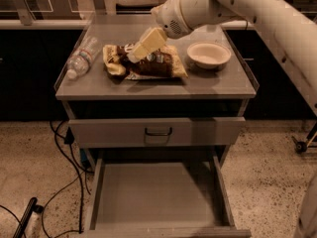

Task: Place brown chip bag into middle drawer

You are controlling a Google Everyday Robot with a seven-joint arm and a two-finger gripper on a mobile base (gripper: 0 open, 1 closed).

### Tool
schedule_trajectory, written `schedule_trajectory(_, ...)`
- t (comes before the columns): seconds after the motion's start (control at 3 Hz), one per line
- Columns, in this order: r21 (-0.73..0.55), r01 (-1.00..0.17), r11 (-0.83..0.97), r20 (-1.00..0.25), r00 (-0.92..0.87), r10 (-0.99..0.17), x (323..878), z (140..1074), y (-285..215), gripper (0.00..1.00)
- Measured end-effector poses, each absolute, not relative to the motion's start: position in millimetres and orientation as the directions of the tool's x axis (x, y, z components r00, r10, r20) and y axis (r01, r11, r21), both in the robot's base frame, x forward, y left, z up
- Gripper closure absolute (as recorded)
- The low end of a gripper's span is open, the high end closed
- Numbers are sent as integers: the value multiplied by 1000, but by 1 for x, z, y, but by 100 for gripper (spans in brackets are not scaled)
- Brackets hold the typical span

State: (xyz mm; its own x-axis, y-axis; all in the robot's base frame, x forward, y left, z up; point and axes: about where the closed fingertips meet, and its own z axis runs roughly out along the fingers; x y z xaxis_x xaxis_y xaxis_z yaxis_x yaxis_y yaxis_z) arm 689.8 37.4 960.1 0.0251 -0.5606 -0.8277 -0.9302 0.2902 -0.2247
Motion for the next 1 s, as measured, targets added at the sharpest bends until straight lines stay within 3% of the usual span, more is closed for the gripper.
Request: schedule_trajectory(1.0,-193,-942,274,-749,-39,-662,706,877,34,0)
